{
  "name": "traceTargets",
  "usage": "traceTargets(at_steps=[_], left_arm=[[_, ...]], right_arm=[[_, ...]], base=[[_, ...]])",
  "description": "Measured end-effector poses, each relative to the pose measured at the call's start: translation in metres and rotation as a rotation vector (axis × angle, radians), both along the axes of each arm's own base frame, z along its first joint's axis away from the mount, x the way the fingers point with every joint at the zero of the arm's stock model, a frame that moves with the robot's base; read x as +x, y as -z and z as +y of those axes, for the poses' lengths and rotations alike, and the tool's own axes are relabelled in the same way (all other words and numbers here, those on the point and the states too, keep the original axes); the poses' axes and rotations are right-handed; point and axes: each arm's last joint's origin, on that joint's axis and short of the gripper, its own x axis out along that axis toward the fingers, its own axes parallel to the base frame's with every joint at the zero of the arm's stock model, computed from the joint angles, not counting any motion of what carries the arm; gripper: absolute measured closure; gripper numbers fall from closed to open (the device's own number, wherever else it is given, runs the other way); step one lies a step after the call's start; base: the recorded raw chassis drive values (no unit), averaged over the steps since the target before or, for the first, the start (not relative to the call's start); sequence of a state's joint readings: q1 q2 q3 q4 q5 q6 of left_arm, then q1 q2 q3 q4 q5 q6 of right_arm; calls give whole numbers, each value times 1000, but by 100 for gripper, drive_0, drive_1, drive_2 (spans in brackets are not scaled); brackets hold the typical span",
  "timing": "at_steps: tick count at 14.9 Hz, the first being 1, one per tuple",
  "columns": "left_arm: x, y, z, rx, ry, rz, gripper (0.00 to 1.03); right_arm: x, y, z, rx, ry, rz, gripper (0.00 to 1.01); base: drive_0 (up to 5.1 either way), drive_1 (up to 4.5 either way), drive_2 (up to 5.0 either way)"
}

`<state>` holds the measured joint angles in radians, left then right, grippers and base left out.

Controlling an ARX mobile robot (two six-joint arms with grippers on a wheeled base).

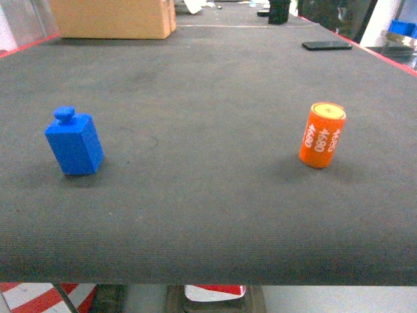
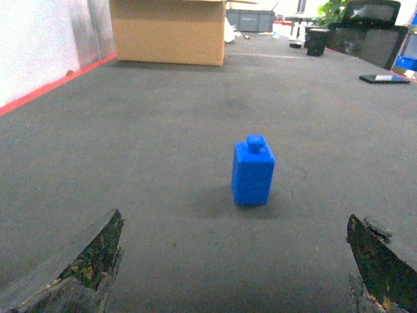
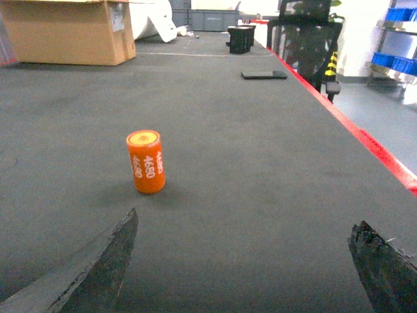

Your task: Sort blue parts and orange caps into right shelf containers

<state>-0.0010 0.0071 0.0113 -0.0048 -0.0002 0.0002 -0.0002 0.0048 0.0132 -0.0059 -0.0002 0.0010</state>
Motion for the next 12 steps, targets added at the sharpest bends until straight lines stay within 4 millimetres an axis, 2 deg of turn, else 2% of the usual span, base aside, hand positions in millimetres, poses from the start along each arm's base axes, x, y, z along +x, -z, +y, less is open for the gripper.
traceTargets(at_steps=[12], left_arm=[[0,0,0,0,0,1,5]], right_arm=[[0,0,0,-1,0,-4,3]], base=[[0,0,0]])
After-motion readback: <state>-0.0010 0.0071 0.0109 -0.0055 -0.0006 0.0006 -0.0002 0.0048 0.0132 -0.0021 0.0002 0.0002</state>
